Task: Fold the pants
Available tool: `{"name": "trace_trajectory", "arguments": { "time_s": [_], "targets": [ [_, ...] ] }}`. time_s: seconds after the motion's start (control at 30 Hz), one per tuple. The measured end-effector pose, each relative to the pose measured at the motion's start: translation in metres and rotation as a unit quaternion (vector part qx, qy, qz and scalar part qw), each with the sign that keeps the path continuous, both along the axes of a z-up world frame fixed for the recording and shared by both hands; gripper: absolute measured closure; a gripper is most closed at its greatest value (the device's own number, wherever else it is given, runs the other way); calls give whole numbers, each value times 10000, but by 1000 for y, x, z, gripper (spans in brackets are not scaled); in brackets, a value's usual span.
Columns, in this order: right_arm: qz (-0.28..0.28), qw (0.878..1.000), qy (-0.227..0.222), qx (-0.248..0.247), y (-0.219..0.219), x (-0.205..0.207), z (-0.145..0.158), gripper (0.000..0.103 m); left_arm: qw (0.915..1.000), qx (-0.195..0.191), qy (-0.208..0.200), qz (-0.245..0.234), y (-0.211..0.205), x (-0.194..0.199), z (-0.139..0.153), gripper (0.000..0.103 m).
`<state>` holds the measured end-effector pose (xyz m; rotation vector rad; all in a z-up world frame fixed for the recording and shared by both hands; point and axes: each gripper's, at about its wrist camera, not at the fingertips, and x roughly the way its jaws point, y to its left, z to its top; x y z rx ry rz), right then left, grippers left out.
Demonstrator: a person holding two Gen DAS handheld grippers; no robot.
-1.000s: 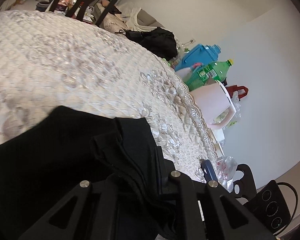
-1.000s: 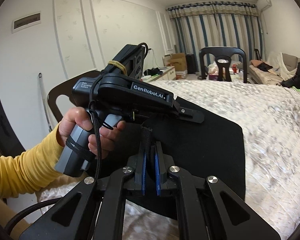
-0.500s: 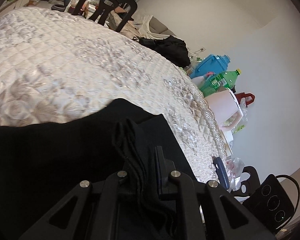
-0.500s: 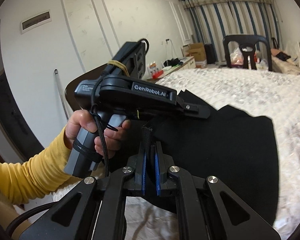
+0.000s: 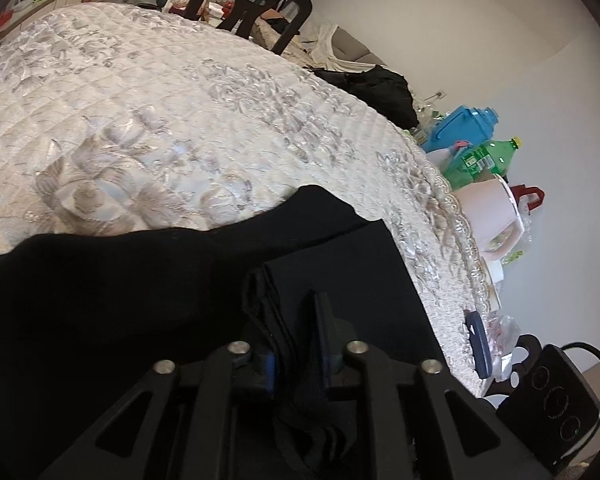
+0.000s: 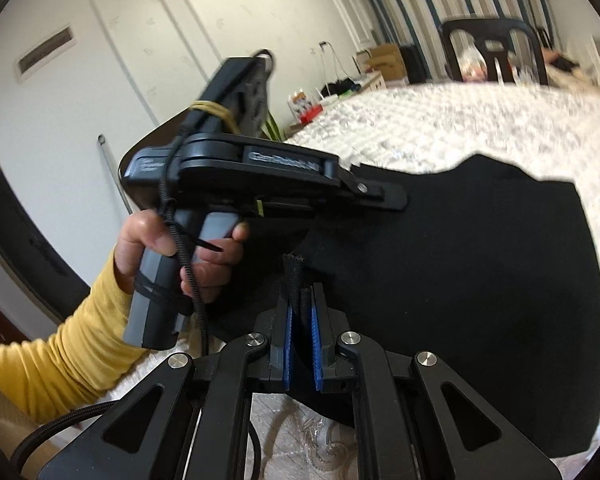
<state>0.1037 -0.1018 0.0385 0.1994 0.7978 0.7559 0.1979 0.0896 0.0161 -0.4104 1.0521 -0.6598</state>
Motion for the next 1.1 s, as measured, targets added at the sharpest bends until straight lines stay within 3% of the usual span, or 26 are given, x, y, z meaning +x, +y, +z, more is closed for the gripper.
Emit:
{"name": "trace_trajectory", "arguments": {
  "time_s": [0.13, 0.27, 0.4, 0.47, 0.53, 0.67, 0.77, 0.9, 1.1],
  "targets": [
    [7, 9994, 317, 141, 1, 3, -8, 95, 10000, 34, -45, 34, 6, -4, 4, 69],
    [120, 9986, 479, 185, 3, 0, -12, 85, 9996, 78, -193, 163, 15, -11, 14, 55],
    [178, 9993, 286, 149, 0, -8, -3, 81, 9990, 115, -355, 236, 20, -19, 28, 50],
    [106, 9997, 142, 155, -7, -13, 4, 69, 9984, 179, -490, 217, 18, -24, 37, 46],
    [-41, 9999, 17, 161, -20, -16, 11, 61, 9977, 219, -621, 175, 16, -29, 45, 43],
    [-585, 9978, -313, -22, -58, -26, 24, 60, 9972, 222, -709, 131, 10, -38, 52, 37],
    [-1273, 9898, -379, -520, -85, -26, 21, 60, 9973, 336, -646, -15, 0, -44, 48, 36],
    [-1799, 9783, -232, -1005, -102, -21, 9, 60, 9973, 393, -585, -184, -13, -53, 39, 36],
    [-1936, 9770, 36, -888, -110, -19, -5, 53, 9944, 805, -580, -351, -36, -63, 32, 36]
  ]
}}
